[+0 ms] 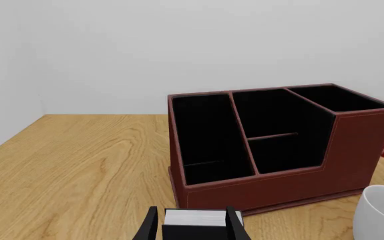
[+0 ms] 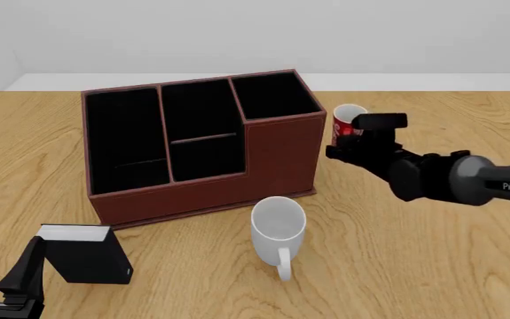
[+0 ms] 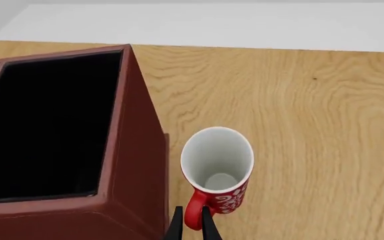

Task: Pick up the red mug and place it to the right of the caddy.

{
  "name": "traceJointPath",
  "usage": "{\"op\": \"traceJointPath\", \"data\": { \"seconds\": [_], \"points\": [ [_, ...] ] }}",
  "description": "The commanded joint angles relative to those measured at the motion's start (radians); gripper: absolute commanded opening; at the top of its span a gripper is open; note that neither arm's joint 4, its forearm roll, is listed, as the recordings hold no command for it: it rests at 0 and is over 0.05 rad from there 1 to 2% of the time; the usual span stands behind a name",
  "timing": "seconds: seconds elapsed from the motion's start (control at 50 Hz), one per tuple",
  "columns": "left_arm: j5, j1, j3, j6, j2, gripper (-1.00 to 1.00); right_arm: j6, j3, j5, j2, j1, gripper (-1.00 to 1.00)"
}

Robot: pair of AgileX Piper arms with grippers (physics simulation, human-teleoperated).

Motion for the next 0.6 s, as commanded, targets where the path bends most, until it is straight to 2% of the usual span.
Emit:
{"op": "traceJointPath", "data": {
  "seconds": [0.02,0.22,0.6],
  "points": [
    [0.0,0.0,0.0,0.0,0.0,1.0,0.022,-0.02,-0.005,0.024,-0.011,-1.0],
    [0.0,0.0,0.0,0.0,0.0,1.0,0.02,-0.043,-0.004,0.068,-0.031,-1.0],
    [0.0,0.0,0.0,0.0,0.0,1.0,0.033,-0.057,-0.013,0.134,-0.011,-1.0]
  ]
}}
